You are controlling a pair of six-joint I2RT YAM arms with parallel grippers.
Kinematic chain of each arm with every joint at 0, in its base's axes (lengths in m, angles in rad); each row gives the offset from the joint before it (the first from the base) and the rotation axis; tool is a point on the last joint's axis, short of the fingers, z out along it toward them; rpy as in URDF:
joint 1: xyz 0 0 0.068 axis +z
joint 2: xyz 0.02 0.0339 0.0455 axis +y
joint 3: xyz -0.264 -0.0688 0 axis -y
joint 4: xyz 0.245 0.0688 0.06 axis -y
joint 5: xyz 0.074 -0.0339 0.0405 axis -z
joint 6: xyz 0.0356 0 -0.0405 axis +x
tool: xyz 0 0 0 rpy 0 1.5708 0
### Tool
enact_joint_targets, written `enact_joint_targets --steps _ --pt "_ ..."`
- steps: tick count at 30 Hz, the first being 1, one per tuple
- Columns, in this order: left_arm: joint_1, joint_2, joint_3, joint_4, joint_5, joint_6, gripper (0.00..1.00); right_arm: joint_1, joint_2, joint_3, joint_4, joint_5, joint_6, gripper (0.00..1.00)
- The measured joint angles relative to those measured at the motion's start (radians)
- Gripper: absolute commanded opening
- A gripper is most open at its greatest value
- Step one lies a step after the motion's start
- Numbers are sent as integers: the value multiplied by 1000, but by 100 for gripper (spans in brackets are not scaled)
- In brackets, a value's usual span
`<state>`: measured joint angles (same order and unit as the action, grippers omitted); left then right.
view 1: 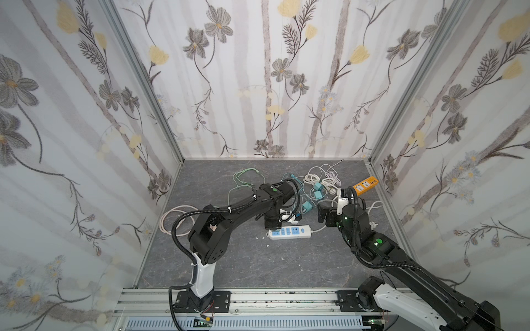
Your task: Insert the plug
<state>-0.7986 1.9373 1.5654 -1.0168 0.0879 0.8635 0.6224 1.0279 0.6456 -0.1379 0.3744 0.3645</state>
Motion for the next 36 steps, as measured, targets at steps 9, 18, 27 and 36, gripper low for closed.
enact_joint_targets --steps 9,18,27,36 --pt "1 3 -28 31 6 0 0 0 2 1 0 -2 0 99" --pt "0 23 -45 56 5 0 0 0 3 4 -1 -2 0 99" --pt "0 0 -121 130 16 -27 12 -13 18 13 -9 -12 17 99" --pt "24 -94 -141 193 87 -116 63 -216 167 112 -98 -245 94 99"
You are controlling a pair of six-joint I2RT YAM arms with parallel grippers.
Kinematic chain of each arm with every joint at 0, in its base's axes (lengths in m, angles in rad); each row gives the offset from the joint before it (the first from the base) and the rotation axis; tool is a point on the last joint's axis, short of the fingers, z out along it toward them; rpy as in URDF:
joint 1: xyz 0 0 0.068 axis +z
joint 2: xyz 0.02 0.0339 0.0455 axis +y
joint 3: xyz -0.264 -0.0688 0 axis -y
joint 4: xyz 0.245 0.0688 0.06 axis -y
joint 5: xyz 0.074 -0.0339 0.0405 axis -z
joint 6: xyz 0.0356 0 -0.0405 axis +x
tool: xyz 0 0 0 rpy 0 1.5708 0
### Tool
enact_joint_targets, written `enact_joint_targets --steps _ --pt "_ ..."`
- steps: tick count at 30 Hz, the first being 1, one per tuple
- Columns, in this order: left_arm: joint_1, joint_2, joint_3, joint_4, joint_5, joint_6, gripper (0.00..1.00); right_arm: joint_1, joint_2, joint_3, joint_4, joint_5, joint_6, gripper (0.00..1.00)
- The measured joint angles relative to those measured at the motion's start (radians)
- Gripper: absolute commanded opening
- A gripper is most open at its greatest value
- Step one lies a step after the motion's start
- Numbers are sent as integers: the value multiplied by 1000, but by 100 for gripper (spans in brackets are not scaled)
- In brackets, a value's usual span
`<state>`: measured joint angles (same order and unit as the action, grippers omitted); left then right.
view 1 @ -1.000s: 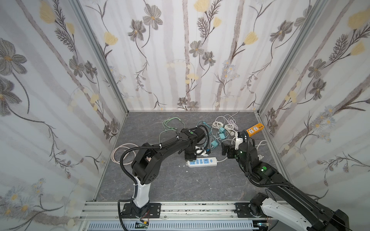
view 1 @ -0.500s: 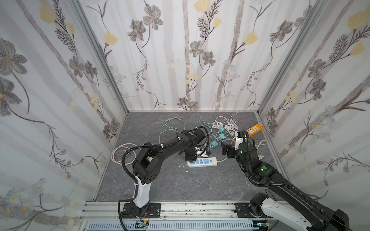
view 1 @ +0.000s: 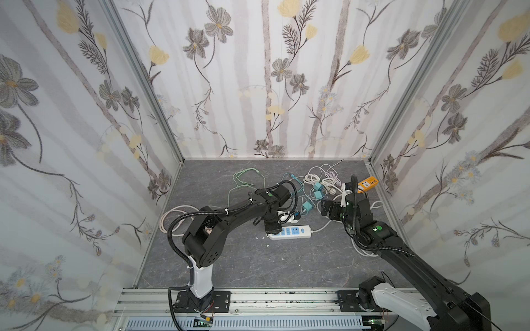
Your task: Insert the plug
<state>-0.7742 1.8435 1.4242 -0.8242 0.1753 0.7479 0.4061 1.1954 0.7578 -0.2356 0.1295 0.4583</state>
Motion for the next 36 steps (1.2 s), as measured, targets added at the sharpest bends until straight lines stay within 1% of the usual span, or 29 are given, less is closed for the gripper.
enact_joint_targets --steps 1,2,5,6,10,12,15,17,19,20,21,23,25,29,32,36 --pt "6 -24 3 12 13 -11 73 -16 28 16 -2 -40 9 99" --pt "11 -46 3 24 24 -21 76 -28 58 30 -3 -79 15 97" --pt "22 -102 -10 52 55 -52 82 -46 146 68 -12 -187 37 87" --pt "25 -125 -23 66 65 -58 100 -47 178 80 -16 -217 38 85" --pt "57 -264 -129 167 91 -135 100 -47 314 128 -27 -293 72 69" --pt "80 -349 -203 262 90 -195 100 -47 396 158 -27 -306 85 66" --pt "112 -475 -344 503 42 -315 100 -47 507 220 -35 -307 101 59" --pt "133 -539 -433 672 -7 -418 100 -44 558 249 -22 -306 108 43" --pt "150 -565 -475 791 -56 -498 100 -41 593 269 -16 -305 110 16" --pt "157 -570 -484 844 -85 -533 100 -40 609 279 -14 -304 110 7" --pt "162 -570 -486 881 -105 -557 100 -40 621 292 -16 -303 111 1" --pt "165 -559 -484 935 -142 -595 100 -37 638 331 -18 -308 113 0" --pt "165 -527 -461 946 -162 -623 100 -35 629 362 -17 -310 105 0" --pt "182 -442 -355 894 -178 -699 100 -32 532 407 -17 -321 58 0" --pt "202 -382 -290 867 -151 -743 100 -29 460 458 8 -364 -7 0" --pt "206 -308 -220 828 -108 -754 100 -23 429 539 14 -450 -113 0"
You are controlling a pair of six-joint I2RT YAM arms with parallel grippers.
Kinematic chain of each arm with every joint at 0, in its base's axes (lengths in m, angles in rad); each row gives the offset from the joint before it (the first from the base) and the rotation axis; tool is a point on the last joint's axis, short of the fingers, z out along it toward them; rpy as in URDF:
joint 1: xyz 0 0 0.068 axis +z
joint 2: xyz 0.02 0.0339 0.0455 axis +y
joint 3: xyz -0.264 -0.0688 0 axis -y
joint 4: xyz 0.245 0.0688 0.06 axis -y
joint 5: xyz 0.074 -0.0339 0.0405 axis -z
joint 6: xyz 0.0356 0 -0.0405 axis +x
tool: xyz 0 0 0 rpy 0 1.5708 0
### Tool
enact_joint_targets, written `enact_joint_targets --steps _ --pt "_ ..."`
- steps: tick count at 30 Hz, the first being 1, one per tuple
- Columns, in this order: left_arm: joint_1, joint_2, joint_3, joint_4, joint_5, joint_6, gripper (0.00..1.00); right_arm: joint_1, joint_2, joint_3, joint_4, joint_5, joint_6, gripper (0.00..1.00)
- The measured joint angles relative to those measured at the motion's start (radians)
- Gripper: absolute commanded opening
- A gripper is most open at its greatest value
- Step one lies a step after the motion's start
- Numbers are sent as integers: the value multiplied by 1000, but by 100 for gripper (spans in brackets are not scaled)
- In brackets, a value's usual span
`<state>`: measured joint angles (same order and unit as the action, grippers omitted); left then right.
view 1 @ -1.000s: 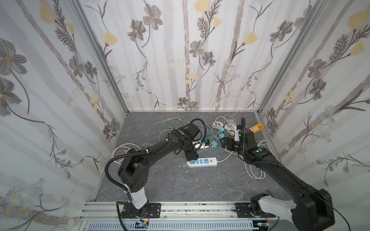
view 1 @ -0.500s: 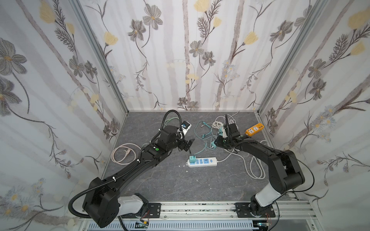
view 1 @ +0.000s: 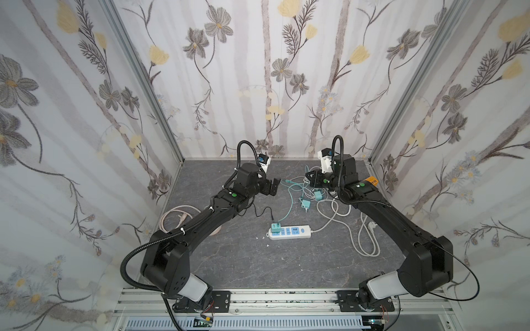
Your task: Insert the plug
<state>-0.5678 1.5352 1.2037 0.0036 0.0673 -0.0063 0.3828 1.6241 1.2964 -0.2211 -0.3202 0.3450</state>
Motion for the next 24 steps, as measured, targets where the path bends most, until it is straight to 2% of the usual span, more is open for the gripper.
enact_joint_targets --steps 6,11,16,24 --pt "29 42 27 -1 45 37 100 3 -2 53 -8 -144 -150 0" --pt "65 42 26 26 235 50 99 29 0 105 -6 -267 -231 0" --pt "65 57 11 123 458 50 88 60 -2 119 3 -343 -275 0" --pt "65 164 25 363 695 -28 70 116 -6 124 17 -418 -287 0"
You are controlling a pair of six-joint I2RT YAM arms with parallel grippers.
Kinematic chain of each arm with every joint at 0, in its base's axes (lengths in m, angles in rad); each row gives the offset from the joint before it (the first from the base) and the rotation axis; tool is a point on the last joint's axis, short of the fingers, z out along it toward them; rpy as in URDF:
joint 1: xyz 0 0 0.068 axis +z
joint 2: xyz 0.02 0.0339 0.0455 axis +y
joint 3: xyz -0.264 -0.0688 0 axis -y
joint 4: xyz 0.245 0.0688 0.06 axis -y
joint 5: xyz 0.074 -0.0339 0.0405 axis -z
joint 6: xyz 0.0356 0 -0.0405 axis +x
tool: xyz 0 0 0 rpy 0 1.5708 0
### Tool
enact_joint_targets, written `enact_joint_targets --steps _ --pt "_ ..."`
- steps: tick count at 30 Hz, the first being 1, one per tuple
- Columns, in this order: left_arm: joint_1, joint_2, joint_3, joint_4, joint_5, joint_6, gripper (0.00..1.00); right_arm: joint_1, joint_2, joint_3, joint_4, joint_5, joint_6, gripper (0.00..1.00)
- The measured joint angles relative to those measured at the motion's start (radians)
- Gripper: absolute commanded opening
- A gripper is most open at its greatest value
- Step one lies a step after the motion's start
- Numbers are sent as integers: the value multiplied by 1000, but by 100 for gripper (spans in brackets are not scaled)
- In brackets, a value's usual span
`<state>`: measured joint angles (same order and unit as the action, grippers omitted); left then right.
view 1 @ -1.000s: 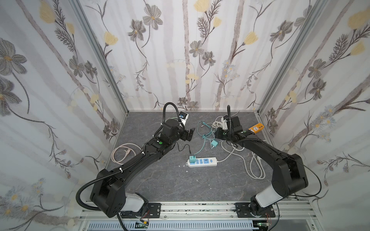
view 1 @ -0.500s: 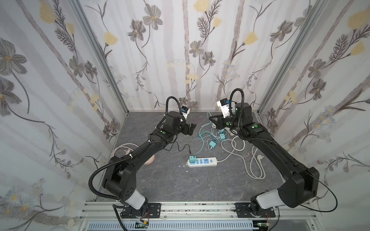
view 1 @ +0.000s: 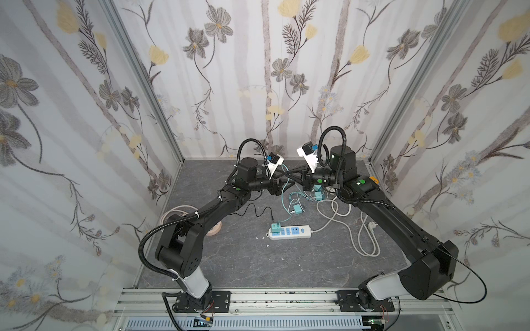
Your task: Insert the plug
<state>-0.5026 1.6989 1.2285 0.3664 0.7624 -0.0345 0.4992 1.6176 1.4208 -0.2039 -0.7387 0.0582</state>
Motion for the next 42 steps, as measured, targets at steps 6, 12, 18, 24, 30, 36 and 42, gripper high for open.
enact_joint_targets --steps 6,12,18,24,30,36,42 --pt "-5 58 -16 256 85 -131 10 9 6 -6 38 -12 14 0" --pt "-8 8 -23 236 23 -117 0 -11 -65 -93 41 93 45 55" --pt "-9 -90 -23 154 -124 -79 0 -77 -163 -365 76 310 3 62" --pt "-10 -95 -9 122 -144 -146 0 -74 -80 -492 145 315 -109 63" --pt "-12 -97 -2 115 -124 -186 0 -68 121 -354 206 336 -134 62" --pt "-13 -119 -6 109 -107 -197 0 -64 204 -306 240 387 -122 10" --pt "-13 -140 -27 90 -156 -156 0 -71 82 -342 237 493 -114 0"
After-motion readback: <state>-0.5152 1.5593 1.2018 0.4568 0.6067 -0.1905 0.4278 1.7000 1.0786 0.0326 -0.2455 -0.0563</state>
